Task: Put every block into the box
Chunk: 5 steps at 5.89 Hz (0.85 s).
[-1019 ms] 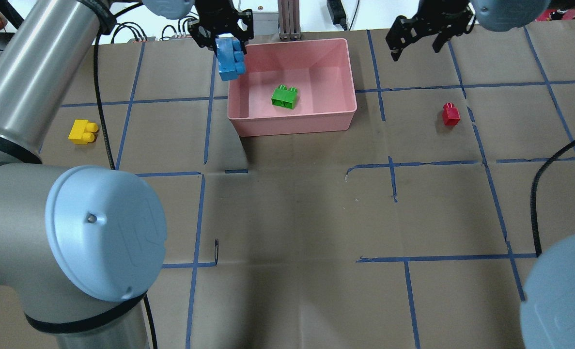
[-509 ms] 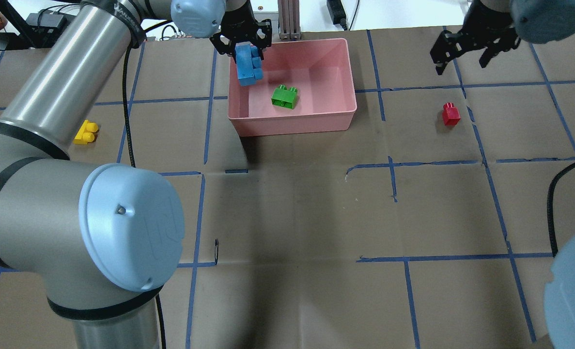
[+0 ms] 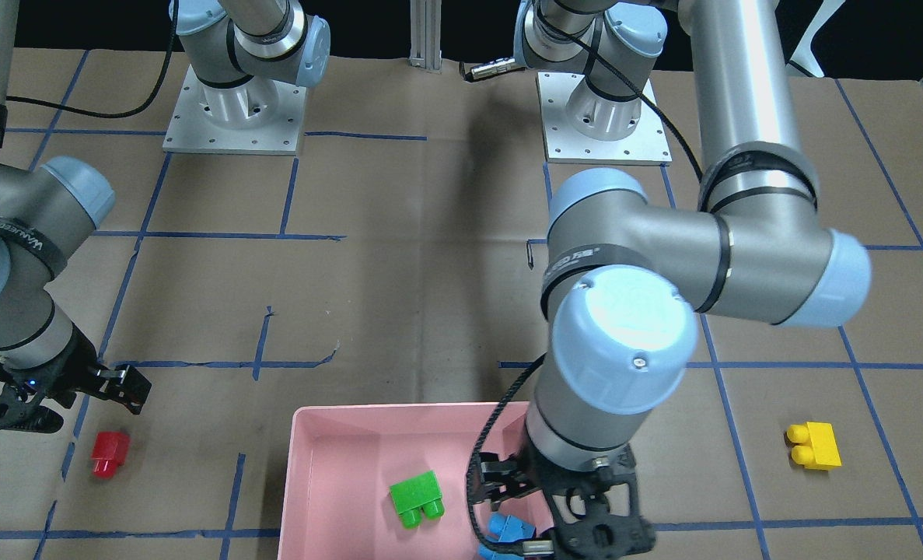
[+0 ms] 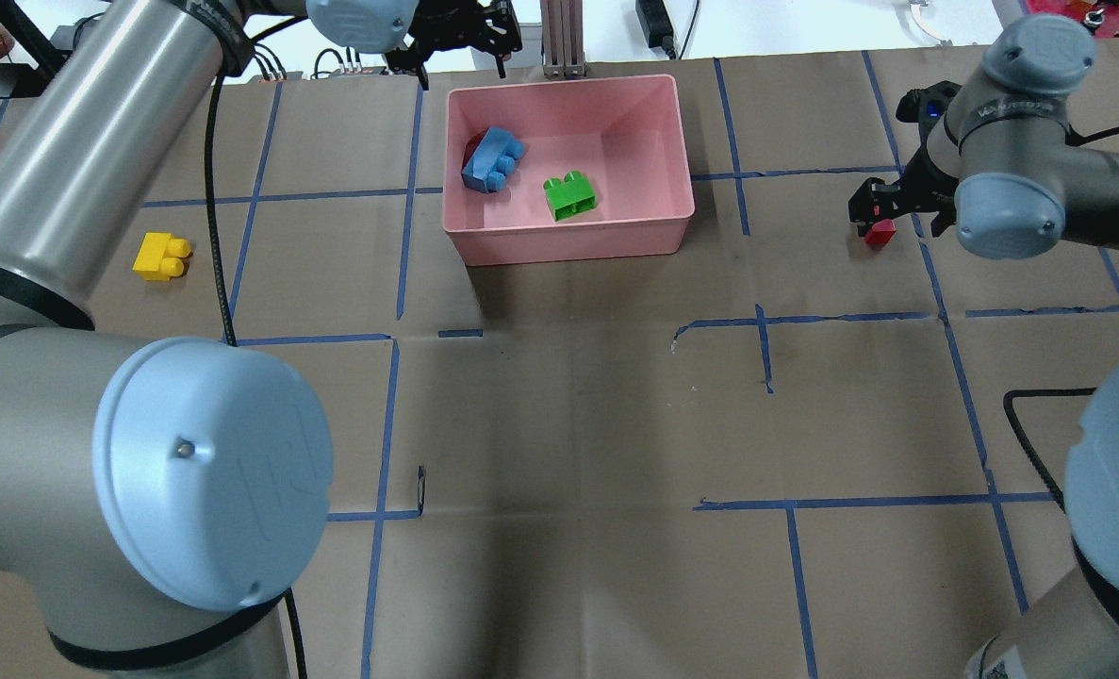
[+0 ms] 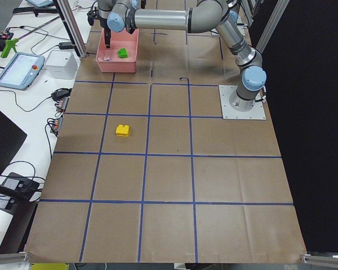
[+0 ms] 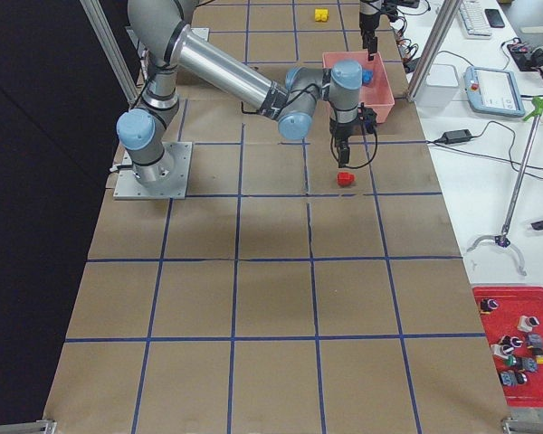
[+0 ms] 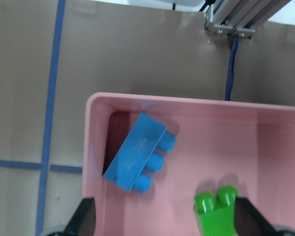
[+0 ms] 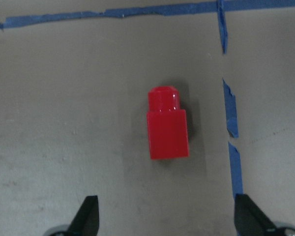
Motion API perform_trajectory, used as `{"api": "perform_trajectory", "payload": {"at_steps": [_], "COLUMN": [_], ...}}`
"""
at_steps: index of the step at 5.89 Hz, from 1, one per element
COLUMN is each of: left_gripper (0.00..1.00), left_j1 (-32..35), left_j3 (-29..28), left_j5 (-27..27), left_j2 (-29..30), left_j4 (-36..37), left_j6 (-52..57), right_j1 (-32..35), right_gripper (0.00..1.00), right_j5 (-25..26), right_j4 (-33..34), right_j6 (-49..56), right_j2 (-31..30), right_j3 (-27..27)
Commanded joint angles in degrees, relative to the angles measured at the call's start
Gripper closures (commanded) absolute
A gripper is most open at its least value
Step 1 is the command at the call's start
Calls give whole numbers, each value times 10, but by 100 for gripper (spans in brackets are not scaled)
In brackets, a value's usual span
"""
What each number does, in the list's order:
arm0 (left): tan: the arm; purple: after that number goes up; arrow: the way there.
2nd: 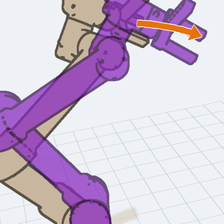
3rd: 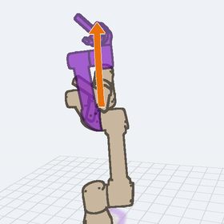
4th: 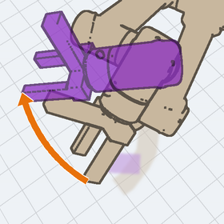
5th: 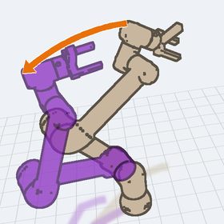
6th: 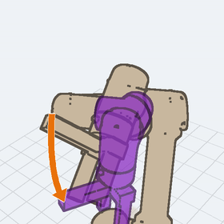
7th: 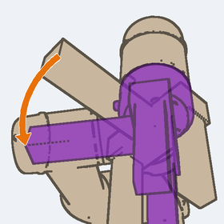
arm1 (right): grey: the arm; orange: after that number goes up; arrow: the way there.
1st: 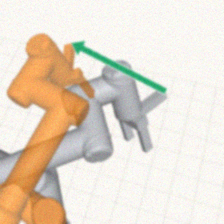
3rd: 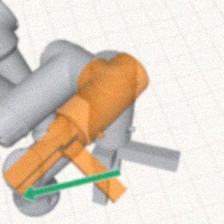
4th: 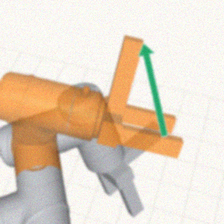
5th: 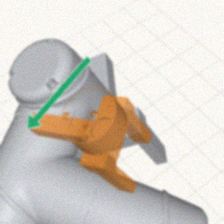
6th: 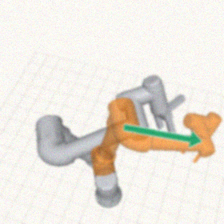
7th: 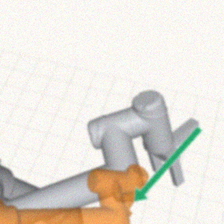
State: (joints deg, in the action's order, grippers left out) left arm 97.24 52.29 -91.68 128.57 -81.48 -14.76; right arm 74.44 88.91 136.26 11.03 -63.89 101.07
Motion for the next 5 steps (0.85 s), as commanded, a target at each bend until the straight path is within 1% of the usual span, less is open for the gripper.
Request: {"api": "perform_trajectory", "payload": {"at_steps": [1,2,3,4,5], "left_gripper": [1,1,1,1,1], "left_j1": [-60,-109,-190,-282,-346], "left_j3": [23,62,98,117,121], "left_j5": [-16,-11,-9,-6,-7], "left_j2": [-87,-122,-142,-146,-129], "left_j4": [-99,-104,-102,-101,-98], "left_j6": [16,111,258,345,403], "right_j1": [1,-1,-1,-2,-2], "right_gripper": [4,7,7,7,12], "right_j5": [-19,-19,-19,-20,-20], "right_j4": [71,72,87,103,104], "right_j6": [11,11,11,11,11], "right_j2": [38,41,52,60,63], "right_j3": [4,1,2,1,3]}}
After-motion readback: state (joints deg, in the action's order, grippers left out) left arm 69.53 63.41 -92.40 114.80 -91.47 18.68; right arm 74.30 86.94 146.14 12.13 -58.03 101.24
